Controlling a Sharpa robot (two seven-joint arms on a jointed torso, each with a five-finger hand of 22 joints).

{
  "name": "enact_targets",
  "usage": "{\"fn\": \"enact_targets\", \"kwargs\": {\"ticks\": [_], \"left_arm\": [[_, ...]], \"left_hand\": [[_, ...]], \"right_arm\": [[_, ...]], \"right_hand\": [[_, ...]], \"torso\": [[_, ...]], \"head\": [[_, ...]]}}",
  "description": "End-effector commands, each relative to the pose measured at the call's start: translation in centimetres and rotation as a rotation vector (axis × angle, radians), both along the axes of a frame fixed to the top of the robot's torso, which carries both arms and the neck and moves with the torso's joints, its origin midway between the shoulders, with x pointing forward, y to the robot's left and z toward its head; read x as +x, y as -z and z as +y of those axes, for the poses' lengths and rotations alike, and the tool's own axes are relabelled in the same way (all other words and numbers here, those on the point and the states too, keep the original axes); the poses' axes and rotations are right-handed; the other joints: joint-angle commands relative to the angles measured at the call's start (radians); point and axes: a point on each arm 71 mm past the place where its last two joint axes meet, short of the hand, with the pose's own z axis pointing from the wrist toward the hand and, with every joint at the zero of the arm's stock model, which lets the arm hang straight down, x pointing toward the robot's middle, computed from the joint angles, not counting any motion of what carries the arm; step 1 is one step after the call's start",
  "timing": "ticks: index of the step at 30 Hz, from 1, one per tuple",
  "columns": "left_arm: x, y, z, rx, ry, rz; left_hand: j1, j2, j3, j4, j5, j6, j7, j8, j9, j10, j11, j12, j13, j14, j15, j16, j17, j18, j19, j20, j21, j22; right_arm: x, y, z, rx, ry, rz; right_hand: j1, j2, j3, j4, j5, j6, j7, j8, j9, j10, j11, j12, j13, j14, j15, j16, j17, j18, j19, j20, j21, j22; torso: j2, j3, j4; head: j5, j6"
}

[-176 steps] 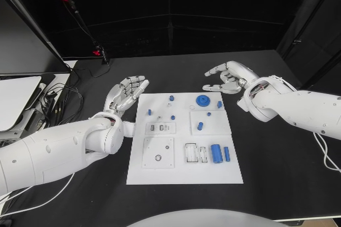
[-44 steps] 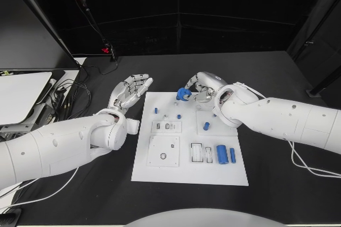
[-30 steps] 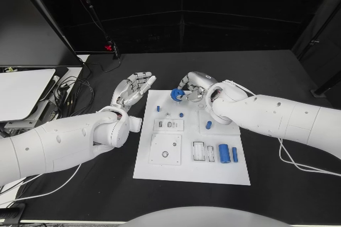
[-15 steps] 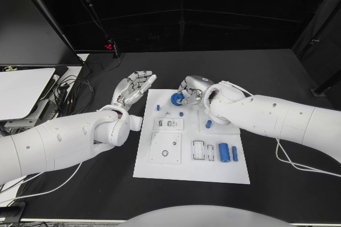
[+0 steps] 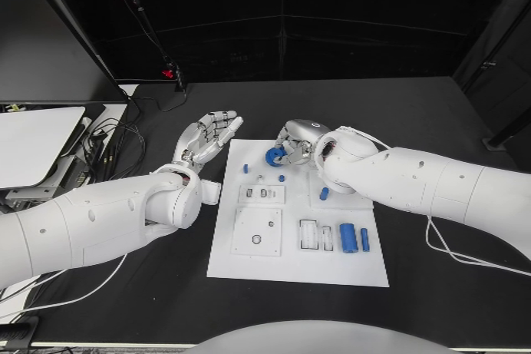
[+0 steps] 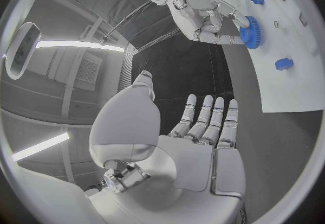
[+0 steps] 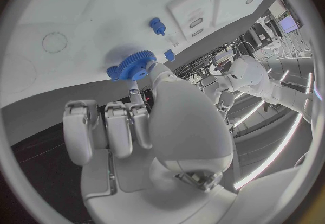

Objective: Assemble the parts on the task board

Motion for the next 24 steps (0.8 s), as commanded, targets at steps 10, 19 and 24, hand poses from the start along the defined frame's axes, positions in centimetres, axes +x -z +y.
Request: {"fn": "enact_targets", "kwargs": {"ticks": [10,19,24], "left_arm": [[-0.72,-2.29,-0.19,-0.075,0.037,-0.319],[-0.70,-2.28,-0.24,-0.075,0.039,-0.318],[-0.69,-2.27,-0.24,-0.075,0.038,-0.317]], "left_hand": [[0.000,0.014,0.007,0.001,0.007,-0.006,0.156,0.004,-0.002,-0.007,0.001,0.007,-0.002,-0.004,0.000,0.005,-0.001,0.021,-0.002,0.005,0.005,0.001],[0.000,0.019,0.010,0.001,0.009,-0.006,0.156,0.006,-0.004,-0.008,0.001,0.009,-0.004,-0.005,0.001,0.006,-0.001,0.021,-0.003,0.006,0.006,0.002],[0.000,0.019,0.010,0.001,0.009,-0.006,0.156,0.006,-0.004,-0.008,0.001,0.009,-0.004,-0.005,0.001,0.006,-0.001,0.021,-0.003,0.006,0.006,0.002]], "right_arm": [[0.31,0.76,-0.02,-0.060,0.016,0.031],[0.33,1.07,0.00,-0.079,0.019,0.051],[0.32,1.16,0.02,-0.083,0.018,0.056]], "right_hand": [[-0.007,-0.007,0.000,-0.007,-0.010,0.035,-0.034,-0.026,-0.011,0.106,0.010,0.003,0.263,0.104,-0.001,0.002,0.263,-0.007,0.106,-0.001,0.003,0.263],[-0.006,-0.011,0.001,-0.014,-0.016,-0.006,-0.043,-0.064,-0.027,0.106,0.005,0.003,0.263,0.104,-0.002,0.002,0.263,-0.007,0.106,0.002,0.003,0.263],[-0.001,-0.014,0.004,-0.025,-0.023,-0.074,-0.076,-0.108,-0.045,0.106,-0.024,0.003,0.263,0.104,-0.022,0.002,0.263,-0.007,0.106,-0.010,0.003,0.263]], "torso": [[0.000,0.0001,0.0011],[0.000,-0.0001,0.0007],[0.000,0.0002,0.0007]], "head": [[0.001,-0.002],[0.001,-0.003],[0.001,-0.003]]}}
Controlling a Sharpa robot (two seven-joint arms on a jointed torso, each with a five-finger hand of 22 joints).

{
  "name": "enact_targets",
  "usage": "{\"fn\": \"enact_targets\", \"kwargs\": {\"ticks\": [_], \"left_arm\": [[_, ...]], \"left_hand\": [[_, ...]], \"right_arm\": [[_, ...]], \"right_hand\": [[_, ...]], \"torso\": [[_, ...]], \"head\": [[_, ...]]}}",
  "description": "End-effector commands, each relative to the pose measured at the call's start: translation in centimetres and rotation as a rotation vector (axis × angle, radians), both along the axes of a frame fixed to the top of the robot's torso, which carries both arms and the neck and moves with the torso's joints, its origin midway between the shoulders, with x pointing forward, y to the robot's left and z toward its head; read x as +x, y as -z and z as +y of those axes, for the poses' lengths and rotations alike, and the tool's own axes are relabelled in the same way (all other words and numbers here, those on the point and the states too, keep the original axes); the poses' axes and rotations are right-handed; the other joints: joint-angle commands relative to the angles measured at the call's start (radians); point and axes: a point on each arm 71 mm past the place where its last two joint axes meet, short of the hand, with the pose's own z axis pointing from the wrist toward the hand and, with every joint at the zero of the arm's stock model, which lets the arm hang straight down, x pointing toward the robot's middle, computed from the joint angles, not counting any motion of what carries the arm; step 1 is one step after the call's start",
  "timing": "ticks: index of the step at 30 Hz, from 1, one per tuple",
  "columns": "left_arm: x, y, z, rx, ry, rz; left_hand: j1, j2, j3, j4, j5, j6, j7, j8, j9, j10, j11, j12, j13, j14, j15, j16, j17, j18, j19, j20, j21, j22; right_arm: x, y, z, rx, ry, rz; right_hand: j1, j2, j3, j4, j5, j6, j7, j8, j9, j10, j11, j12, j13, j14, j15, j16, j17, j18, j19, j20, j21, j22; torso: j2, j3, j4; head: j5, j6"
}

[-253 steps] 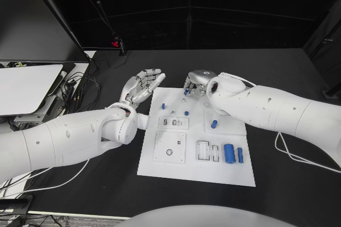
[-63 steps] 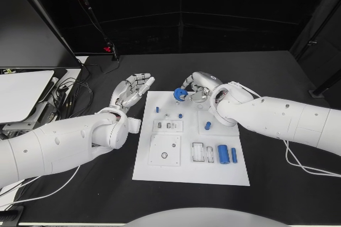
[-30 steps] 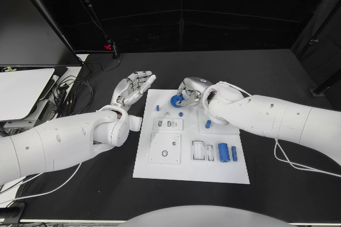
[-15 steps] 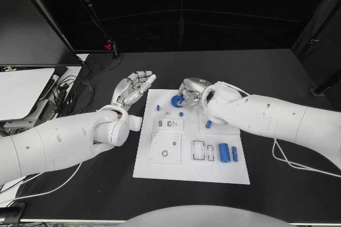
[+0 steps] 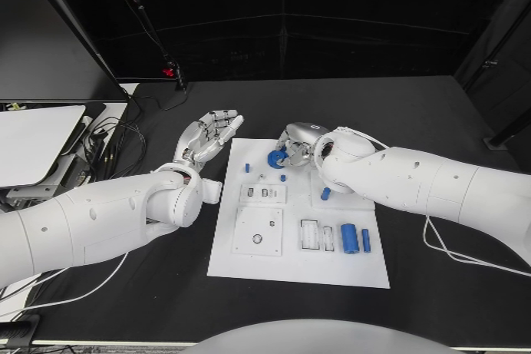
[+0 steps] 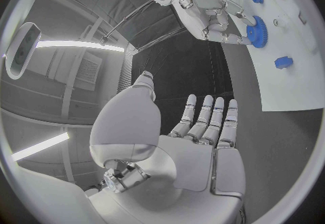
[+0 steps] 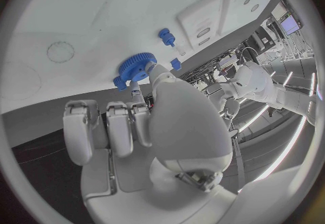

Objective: Assemble the parts on the task board

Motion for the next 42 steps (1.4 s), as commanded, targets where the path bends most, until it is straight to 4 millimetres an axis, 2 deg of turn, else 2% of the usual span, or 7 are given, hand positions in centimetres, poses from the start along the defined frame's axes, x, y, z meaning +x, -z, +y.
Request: {"fn": "enact_targets", "kwargs": {"ticks": [1,8,18,23,29,34,42], "left_arm": [[-0.7,-2.3,-0.1,-0.074,0.036,-0.316],[-0.7,-2.3,-0.1,-0.074,0.036,-0.315],[-0.6,-2.2,-0.1,-0.074,0.036,-0.314],[-0.6,-2.2,-0.1,-0.073,0.036,-0.315],[-0.5,-2.2,0.0,-0.073,0.036,-0.315],[-0.5,-2.2,0.0,-0.073,0.036,-0.316],[-0.5,-2.1,0.0,-0.073,0.037,-0.316]], "left_hand": [[-0.003,0.009,0.003,-0.001,0.005,-0.006,0.156,0.006,-0.001,-0.008,0.001,0.005,-0.001,-0.005,0.001,0.006,-0.002,0.010,-0.003,0.006,0.006,0.001],[-0.003,0.009,0.003,-0.001,0.005,-0.006,0.156,0.006,-0.001,-0.008,0.001,0.005,-0.001,-0.005,0.001,0.006,-0.002,0.010,-0.003,0.006,0.006,0.001],[-0.003,0.009,0.003,-0.001,0.005,-0.006,0.156,0.006,-0.001,-0.008,0.001,0.005,-0.001,-0.005,0.001,0.006,-0.002,0.010,-0.003,0.006,0.006,0.001],[-0.002,0.013,0.005,-0.001,0.006,-0.007,0.156,0.007,-0.003,-0.009,0.002,0.007,-0.002,-0.005,0.001,0.007,-0.002,0.011,-0.004,0.007,0.007,0.001],[-0.002,0.013,0.005,-0.001,0.006,-0.007,0.156,0.007,-0.003,-0.009,0.002,0.007,-0.002,-0.005,0.001,0.007,-0.002,0.011,-0.003,0.007,0.007,0.002],[-0.002,0.013,0.005,-0.001,0.006,-0.007,0.156,0.007,-0.003,-0.009,0.002,0.007,-0.002,-0.005,0.002,0.007,-0.002,0.011,-0.003,0.007,0.007,0.002],[-0.002,0.013,0.005,-0.001,0.006,-0.007,0.156,0.007,-0.003,-0.009,0.002,0.007,-0.002,-0.005,0.002,0.007,-0.002,0.011,-0.003,0.007,0.007,0.002]], "right_arm": [[-0.1,0.2,0.1,-0.025,-0.005,0.019],[-0.2,0.1,0.1,-0.010,-0.019,0.003],[-0.8,-1.0,-0.9,0.144,-0.054,-0.065],[-1.6,-2.1,-2.5,0.346,-0.033,-0.112],[-2.9,-3.8,-5.9,0.557,0.027,-0.126],[-3.8,-4.6,-9.2,0.616,0.071,-0.106],[-4.9,-4.8,-15.4,0.569,0.151,-0.091]], "right_hand": [[0.006,-0.009,-0.001,-0.011,-0.007,-0.042,-0.016,-0.025,-0.012,0.106,-0.022,0.003,0.263,0.106,-0.020,0.002,0.263,-0.008,0.106,-0.017,0.003,0.263],[0.008,-0.009,-0.006,-0.034,-0.013,-0.177,-0.062,-0.057,-0.025,0.106,-0.069,0.003,0.263,0.106,-0.062,0.002,0.263,-0.008,0.106,-0.057,0.003,0.263],[-0.030,-0.050,-0.050,0.003,-0.039,-0.289,-0.076,-0.059,-0.029,0.106,-0.087,0.003,0.263,0.106,-0.081,0.002,0.263,-0.008,0.106,-0.079,0.003,0.263],[-0.034,-0.060,-0.074,0.047,-0.056,-0.247,-0.066,-0.047,-0.024,0.106,-0.085,0.003,0.263,0.106,-0.084,0.002,0.263,-0.008,0.106,-0.084,0.003,0.263],[-0.034,-0.049,-0.097,0.086,-0.056,-0.119,-0.035,-0.006,-0.007,0.106,-0.062,0.003,0.263,0.106,-0.071,0.002,0.263,-0.008,0.106,-0.078,0.003,0.263],[-0.041,-0.031,-0.112,0.087,-0.071,-0.049,-0.008,0.022,0.004,0.106,-0.021,0.003,0.263,0.106,-0.040,0.002,0.263,-0.008,0.106,-0.055,0.003,0.263],[-0.047,-0.036,-0.129,0.089,-0.079,-0.023,0.003,0.028,0.006,0.106,-0.011,0.003,0.263,0.106,-0.028,0.002,0.263,-0.008,0.106,-0.042,0.003,0.263]], "torso": [[0.000,0.0002,-0.0003],[0.000,0.0005,-0.0001],[0.000,0.0010,-0.0008],[-0.002,-0.0005,-0.0013],[-0.001,-0.0003,0.0000],[-0.001,-0.0010,-0.0018],[0.000,0.0006,-0.0019]], "head": [[-0.001,0.001],[-0.001,0.002],[0.002,0.000],[-0.001,-0.002],[-0.007,-0.001],[-0.012,-0.002],[-0.043,0.002]]}}
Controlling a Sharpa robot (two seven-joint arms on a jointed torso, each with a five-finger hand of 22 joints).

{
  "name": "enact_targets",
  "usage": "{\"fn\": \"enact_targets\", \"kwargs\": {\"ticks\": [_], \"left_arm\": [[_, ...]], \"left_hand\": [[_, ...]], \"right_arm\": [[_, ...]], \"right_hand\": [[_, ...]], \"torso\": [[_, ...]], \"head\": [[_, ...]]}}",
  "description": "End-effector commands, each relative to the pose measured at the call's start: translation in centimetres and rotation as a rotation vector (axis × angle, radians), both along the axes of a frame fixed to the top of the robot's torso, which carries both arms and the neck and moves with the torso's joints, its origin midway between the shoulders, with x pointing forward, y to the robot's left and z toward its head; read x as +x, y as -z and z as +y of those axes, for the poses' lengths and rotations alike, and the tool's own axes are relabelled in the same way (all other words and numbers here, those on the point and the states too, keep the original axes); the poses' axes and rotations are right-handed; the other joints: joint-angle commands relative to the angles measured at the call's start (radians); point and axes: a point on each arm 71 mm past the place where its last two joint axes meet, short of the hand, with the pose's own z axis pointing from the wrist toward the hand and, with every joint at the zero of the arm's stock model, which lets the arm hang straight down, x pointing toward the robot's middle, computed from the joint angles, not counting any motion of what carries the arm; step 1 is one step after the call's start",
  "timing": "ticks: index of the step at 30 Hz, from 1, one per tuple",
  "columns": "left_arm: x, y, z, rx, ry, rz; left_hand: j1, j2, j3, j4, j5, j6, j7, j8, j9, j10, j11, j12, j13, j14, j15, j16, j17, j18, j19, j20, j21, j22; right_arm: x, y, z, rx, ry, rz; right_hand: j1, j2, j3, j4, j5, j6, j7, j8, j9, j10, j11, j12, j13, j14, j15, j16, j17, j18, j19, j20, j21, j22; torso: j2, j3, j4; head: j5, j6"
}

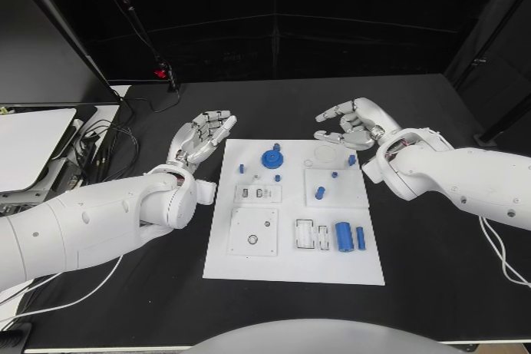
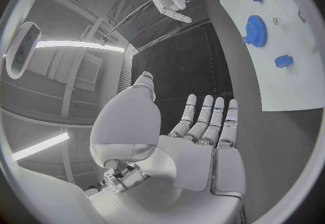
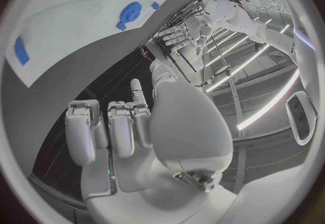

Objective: Assemble the parts on the task board

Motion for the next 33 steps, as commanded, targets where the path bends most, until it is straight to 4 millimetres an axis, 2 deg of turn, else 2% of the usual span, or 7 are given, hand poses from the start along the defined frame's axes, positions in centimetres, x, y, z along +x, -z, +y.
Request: {"fn": "enact_targets", "kwargs": {"ticks": [1,5,10,14,19,21,33], "left_arm": [[-0.7,-2.2,-0.1,-0.074,0.037,-0.315],[-0.7,-2.2,-0.1,-0.074,0.038,-0.314],[-0.7,-2.0,-0.1,-0.072,0.038,-0.313],[-0.7,-2.0,-0.1,-0.071,0.038,-0.312],[-0.7,-1.9,0.0,-0.070,0.036,-0.312],[-0.7,-1.9,0.1,-0.069,0.035,-0.312],[-0.8,-1.9,0.2,-0.067,0.032,-0.312]], "left_hand": [[0.002,0.009,0.005,-0.001,0.006,-0.007,0.156,0.004,-0.001,-0.005,-0.002,0.003,-0.001,-0.005,0.002,0.007,-0.001,0.011,-0.003,0.007,0.003,0.001],[0.002,0.010,0.006,-0.001,0.006,-0.007,0.156,0.004,-0.002,-0.005,-0.002,0.004,-0.002,-0.005,0.002,0.007,-0.001,0.012,-0.003,0.007,0.004,0.001],[0.003,0.011,0.006,-0.001,0.007,-0.007,0.156,0.004,-0.002,-0.006,-0.002,0.004,-0.002,-0.005,0.002,0.007,-0.001,0.012,-0.003,0.007,0.004,0.001],[0.003,0.011,0.006,-0.001,0.007,-0.007,0.156,0.004,-0.002,-0.006,-0.002,0.004,-0.002,-0.005,0.002,0.007,-0.001,0.012,-0.003,0.007,0.004,0.001],[0.004,0.014,0.008,-0.001,0.007,-0.008,0.156,0.005,-0.004,-0.006,-0.002,0.005,-0.003,-0.006,0.002,0.008,-0.001,0.012,-0.004,0.008,0.005,0.002],[0.006,0.020,0.011,-0.001,0.007,-0.009,0.156,0.006,-0.006,-0.007,-0.002,0.007,-0.005,-0.006,0.003,0.009,-0.001,0.012,-0.005,0.008,0.006,0.003],[0.006,0.021,0.011,-0.001,0.007,-0.009,0.156,0.006,-0.006,-0.007,-0.002,0.008,-0.005,-0.006,0.003,0.009,-0.001,0.012,-0.004,0.008,0.006,0.003]], "right_arm": [[-0.4,-0.2,-2.2,0.003,0.028,0.004],[-0.6,0.0,-4.8,-0.076,0.062,0.001],[-0.6,0.6,-7.8,-0.160,0.114,0.025],[-0.4,1.4,-9.0,-0.205,0.136,0.053],[-0.2,3.0,-9.6,-0.250,0.131,0.095],[-0.2,3.5,-9.5,-0.262,0.119,0.109],[-0.1,5.5,-8.5,-0.305,0.075,0.163]], "right_hand": [[-0.003,-0.001,-0.009,0.001,-0.007,0.010,0.001,0.002,0.000,0.106,0.007,0.003,0.263,0.106,0.007,0.002,0.263,-0.007,0.104,0.007,0.003,0.263],[-0.002,-0.004,-0.014,0.001,-0.026,0.007,0.002,-0.003,-0.002,0.106,0.009,0.003,0.263,0.106,0.011,0.002,0.263,-0.007,0.104,0.013,0.003,0.263],[0.004,-0.005,-0.016,0.002,-0.049,0.000,0.001,-0.012,-0.006,0.106,0.008,0.003,0.263,0.106,0.013,0.002,0.263,-0.007,0.104,0.017,0.003,0.263],[0.013,-0.004,-0.014,0.001,-0.064,-0.005,-0.004,-0.018,-0.008,0.106,0.004,0.003,0.263,0.106,0.011,0.002,0.263,-0.007,0.104,0.018,0.003,0.263],[0.021,-0.005,-0.011,0.001,-0.073,-0.006,-0.009,-0.021,-0.009,0.106,-0.001,0.003,0.263,0.106,0.008,0.002,0.263,-0.007,0.104,0.018,0.003,0.263],[0.024,-0.008,-0.012,0.001,-0.075,-0.007,-0.011,-0.022,-0.010,0.106,-0.004,0.003,0.263,0.106,0.007,0.002,0.263,-0.007,0.104,0.017,0.003,0.263],[0.029,-0.011,-0.011,0.003,-0.080,-0.015,-0.017,-0.029,-0.013,0.106,-0.012,0.003,0.263,0.106,0.001,0.002,0.263,-0.007,0.104,0.013,0.003,0.263]], "torso": [[0.001,0.0009,0.0004],[-0.001,-0.0006,-0.0020],[-0.001,0.0006,-0.0010],[0.000,0.0001,-0.0009],[0.000,0.0013,-0.0008],[0.001,0.0014,0.0029],[0.000,-0.0007,0.0003]], "head": [[-0.018,0.003],[-0.032,0.002],[-0.049,0.007],[-0.060,0.010],[-0.069,0.012],[-0.074,0.012],[-0.072,0.007]]}}
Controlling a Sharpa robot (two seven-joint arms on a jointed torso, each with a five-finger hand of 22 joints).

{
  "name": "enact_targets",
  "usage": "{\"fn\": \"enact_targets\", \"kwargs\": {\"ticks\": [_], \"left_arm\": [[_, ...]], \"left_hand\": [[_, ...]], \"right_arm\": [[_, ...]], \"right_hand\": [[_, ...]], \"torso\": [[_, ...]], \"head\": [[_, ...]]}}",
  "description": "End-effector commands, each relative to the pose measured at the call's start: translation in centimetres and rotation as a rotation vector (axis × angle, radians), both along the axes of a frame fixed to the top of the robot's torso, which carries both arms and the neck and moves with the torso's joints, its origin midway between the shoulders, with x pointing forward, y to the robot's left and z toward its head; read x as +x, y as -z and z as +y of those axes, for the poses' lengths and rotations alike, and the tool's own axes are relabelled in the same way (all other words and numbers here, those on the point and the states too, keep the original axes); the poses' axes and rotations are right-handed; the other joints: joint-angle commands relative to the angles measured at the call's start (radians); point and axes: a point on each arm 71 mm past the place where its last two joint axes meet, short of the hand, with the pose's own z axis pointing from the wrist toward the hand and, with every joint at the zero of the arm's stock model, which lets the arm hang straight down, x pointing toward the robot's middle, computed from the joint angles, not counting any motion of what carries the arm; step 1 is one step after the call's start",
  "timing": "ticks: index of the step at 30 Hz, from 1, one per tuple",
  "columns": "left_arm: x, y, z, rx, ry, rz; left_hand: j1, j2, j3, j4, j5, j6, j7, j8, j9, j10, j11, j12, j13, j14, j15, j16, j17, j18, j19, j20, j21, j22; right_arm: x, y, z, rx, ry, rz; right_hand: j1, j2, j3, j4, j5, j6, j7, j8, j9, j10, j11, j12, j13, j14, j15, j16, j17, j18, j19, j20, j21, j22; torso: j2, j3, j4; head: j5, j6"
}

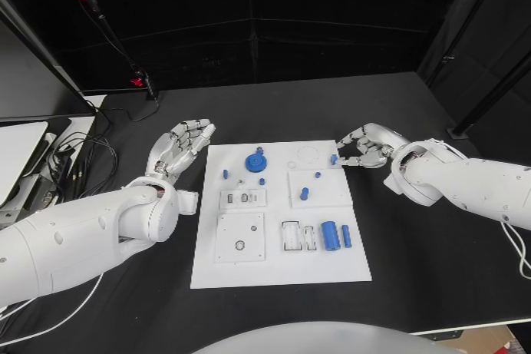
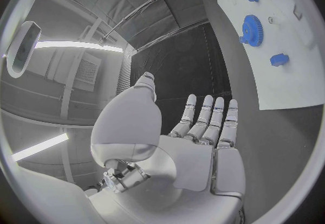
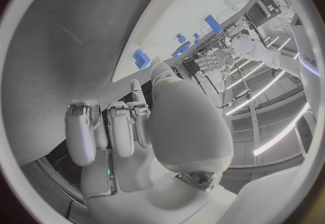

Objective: Assemble the parts on the task board

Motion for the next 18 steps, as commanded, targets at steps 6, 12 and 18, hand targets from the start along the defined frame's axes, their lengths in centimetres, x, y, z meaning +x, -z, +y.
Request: {"fn": "enact_targets", "kwargs": {"ticks": [6,12,18], "left_arm": [[-0.75,-2.28,-0.04,-0.072,0.035,-0.318],[-0.74,-2.28,0.01,-0.072,0.034,-0.318],[-0.73,-2.27,0.00,-0.072,0.035,-0.317]], "left_hand": [[0.000,0.007,0.006,-0.002,0.003,-0.009,0.156,0.006,-0.001,-0.007,-0.002,0.004,-0.001,-0.006,0.003,0.005,-0.001,0.012,-0.001,0.005,0.006,0.001],[0.000,0.007,0.006,-0.002,0.003,-0.009,0.156,0.006,-0.001,-0.007,-0.002,0.004,-0.001,-0.006,0.003,0.005,-0.001,0.012,-0.001,0.005,0.006,0.001],[0.001,0.008,0.007,-0.002,0.003,-0.009,0.156,0.007,-0.002,-0.007,-0.002,0.004,-0.002,-0.007,0.003,0.006,-0.001,0.012,-0.001,0.005,0.007,0.001]], "right_arm": [[0.13,0.41,0.33,-0.033,-0.027,0.030],[0.21,0.46,0.47,-0.033,-0.020,0.029],[0.37,0.49,0.78,-0.035,-0.013,0.024]], "right_hand": [[0.007,0.003,0.001,0.002,-0.005,-0.003,-0.004,-0.004,-0.001,0.106,-0.005,0.003,0.263,0.106,-0.006,0.002,0.263,-0.007,0.107,0.003,0.003,0.263],[0.013,0.009,0.007,0.001,-0.003,-0.001,-0.008,-0.005,-0.002,0.106,-0.010,0.003,0.263,0.106,-0.010,0.002,0.263,-0.007,0.107,-0.001,0.003,0.263],[0.024,0.019,0.017,-0.001,0.007,0.003,-0.012,-0.006,-0.002,0.106,-0.014,0.003,0.263,0.106,-0.015,0.002,0.263,-0.007,0.107,-0.006,0.003,0.263]], "torso": [[-0.001,0.0000,0.0002],[-0.001,0.0004,0.0004],[-0.001,0.0007,0.0009]], "head": [[0.003,-0.004],[0.005,-0.004],[0.005,-0.004]]}}
